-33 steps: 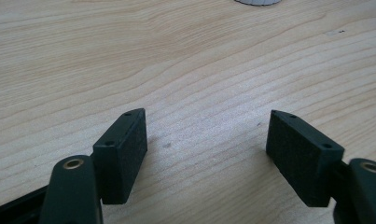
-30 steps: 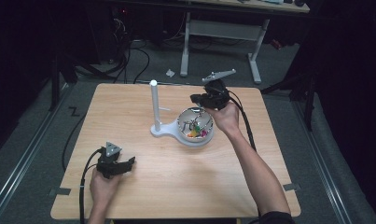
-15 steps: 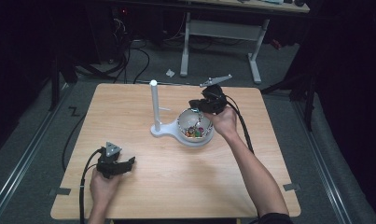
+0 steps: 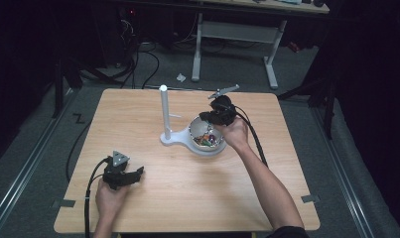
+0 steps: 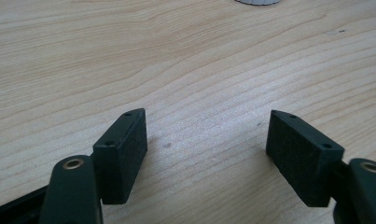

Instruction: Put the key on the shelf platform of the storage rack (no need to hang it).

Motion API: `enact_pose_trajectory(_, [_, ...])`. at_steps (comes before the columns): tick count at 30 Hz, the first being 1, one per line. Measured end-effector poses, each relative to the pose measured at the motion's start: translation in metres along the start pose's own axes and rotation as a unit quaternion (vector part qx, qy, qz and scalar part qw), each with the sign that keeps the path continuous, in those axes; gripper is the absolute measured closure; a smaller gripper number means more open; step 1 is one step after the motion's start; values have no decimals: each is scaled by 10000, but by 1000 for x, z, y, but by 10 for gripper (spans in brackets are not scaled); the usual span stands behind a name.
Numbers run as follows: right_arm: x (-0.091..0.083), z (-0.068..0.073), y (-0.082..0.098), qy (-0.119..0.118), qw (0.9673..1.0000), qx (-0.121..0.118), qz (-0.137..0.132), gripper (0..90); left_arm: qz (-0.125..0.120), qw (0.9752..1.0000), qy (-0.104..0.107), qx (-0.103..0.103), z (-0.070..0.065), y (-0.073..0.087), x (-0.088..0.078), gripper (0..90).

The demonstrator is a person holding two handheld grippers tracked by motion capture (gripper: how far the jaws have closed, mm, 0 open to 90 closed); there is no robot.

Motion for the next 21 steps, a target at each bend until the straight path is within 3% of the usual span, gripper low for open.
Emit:
enact_pose_trajectory(15, [19,-2,20,138,9995,26,275,875,-4,10000,-21,-69,-1,0,0,295])
enact_pose_trajectory(21, [19,-5,27,94,9994,144,287,818,-7,10000,-7,-2,0,0,0,294])
Point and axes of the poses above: each handheld gripper's, and its own axes: x roughly forward along the jaws, y roughly out of its underside, z roughly to its left, the point moved 2 cm from there along x, roughly forward along the jaws, and after that the axes turned 12 degrees about y, right-handed, at the moved point
